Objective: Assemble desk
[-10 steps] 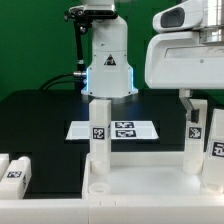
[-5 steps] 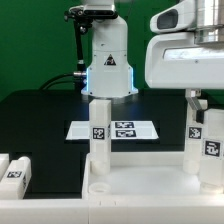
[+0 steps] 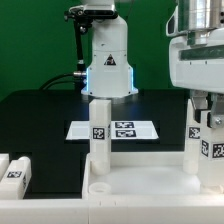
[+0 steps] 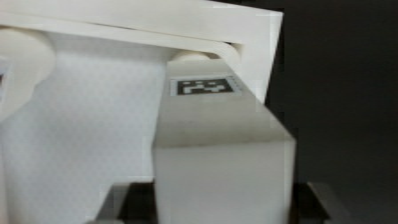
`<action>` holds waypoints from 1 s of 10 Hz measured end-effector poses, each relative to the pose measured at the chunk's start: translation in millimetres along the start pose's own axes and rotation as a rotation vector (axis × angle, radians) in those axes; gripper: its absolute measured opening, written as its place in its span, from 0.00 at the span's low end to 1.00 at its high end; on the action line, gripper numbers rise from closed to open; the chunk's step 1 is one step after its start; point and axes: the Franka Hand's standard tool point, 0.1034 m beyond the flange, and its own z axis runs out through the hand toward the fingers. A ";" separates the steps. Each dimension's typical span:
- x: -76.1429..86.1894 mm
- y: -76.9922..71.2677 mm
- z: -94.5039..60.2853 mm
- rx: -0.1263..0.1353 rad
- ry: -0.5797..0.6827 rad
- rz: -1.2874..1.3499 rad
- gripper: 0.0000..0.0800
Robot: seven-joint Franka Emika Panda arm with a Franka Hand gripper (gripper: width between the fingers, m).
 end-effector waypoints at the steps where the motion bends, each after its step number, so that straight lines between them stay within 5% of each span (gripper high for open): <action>1: 0.1 0.5 0.1 -0.002 -0.001 0.069 0.36; 5: -9.8 -1.2 1.2 0.000 -0.039 0.503 0.36; 8: -13.2 -0.7 1.9 0.004 -0.037 0.354 0.36; 10: -15.5 -1.0 1.5 0.005 -0.020 -0.004 0.76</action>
Offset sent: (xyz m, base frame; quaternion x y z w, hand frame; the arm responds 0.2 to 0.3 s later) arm 0.0120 0.0129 -0.0050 -0.0010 -0.0202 0.4503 0.8927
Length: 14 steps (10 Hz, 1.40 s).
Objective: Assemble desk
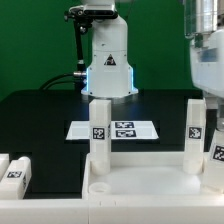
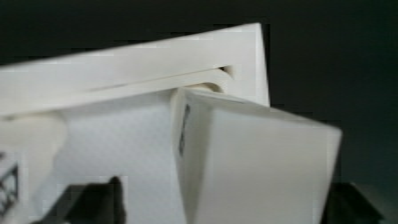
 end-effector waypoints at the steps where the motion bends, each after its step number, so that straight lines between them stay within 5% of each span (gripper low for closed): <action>1: -4.9 1.5 1.3 -0.004 0.001 -0.146 0.76; 4: -5.6 1.8 1.8 -0.005 0.002 -0.340 0.81; 7: -4.9 1.0 1.1 -0.039 0.029 -0.868 0.81; 9: -3.1 0.2 2.3 -0.018 0.044 -0.933 0.81; 11: -2.5 0.1 2.4 -0.018 0.044 -0.896 0.47; 14: 0.5 0.5 2.6 -0.017 0.046 -0.738 0.36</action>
Offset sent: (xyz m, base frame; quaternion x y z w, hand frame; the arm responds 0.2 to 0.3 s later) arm 0.0000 0.0000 0.0000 0.0000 0.0000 -0.1296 0.9916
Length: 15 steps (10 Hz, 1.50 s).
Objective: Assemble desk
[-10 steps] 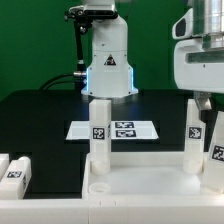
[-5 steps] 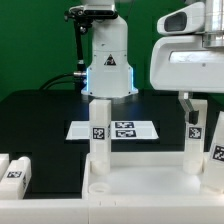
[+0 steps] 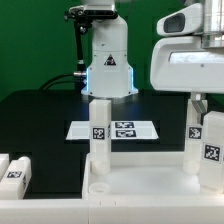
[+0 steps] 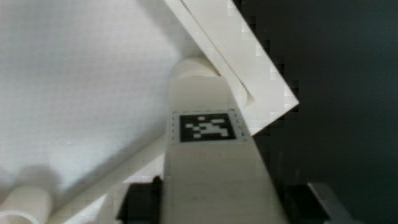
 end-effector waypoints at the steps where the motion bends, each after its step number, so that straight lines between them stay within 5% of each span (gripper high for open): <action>1: 0.8 1.2 0.0 -0.001 -0.004 0.136 0.36; 4: -0.2 1.6 0.9 0.000 -0.032 0.691 0.36; 6: -2.0 0.1 1.5 0.034 -0.070 0.960 0.36; 11: -1.7 -1.5 1.3 0.040 -0.068 0.966 0.36; 13: 7.1 -0.5 0.1 0.073 -0.048 0.596 0.76; 15: 7.9 1.3 1.1 0.078 -0.032 0.448 0.80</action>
Offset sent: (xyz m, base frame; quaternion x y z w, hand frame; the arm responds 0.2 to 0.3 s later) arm 0.0033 0.0049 -0.0047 -0.0149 -0.0268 0.4854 0.8737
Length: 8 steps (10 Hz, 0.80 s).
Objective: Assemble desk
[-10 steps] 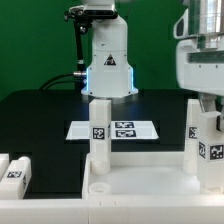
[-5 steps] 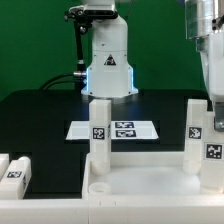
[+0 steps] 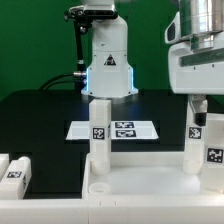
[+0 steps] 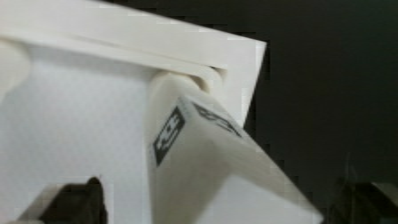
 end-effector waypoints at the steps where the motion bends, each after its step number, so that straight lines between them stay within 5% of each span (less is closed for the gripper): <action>1: 0.5 0.1 0.1 0.000 0.000 -0.055 0.81; 3: 2.2 0.5 0.3 -0.004 0.006 -0.222 0.81; 5: 7.5 -2.2 2.3 -0.050 0.005 -0.651 0.81; 7: 4.3 -1.2 5.5 -0.059 0.008 -0.670 0.81; 8: 4.8 -1.1 5.5 -0.060 0.009 -0.658 0.65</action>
Offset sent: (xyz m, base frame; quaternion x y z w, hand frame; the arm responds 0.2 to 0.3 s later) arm 0.0179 0.0052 0.0037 -0.0380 -0.0313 -0.3987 0.9158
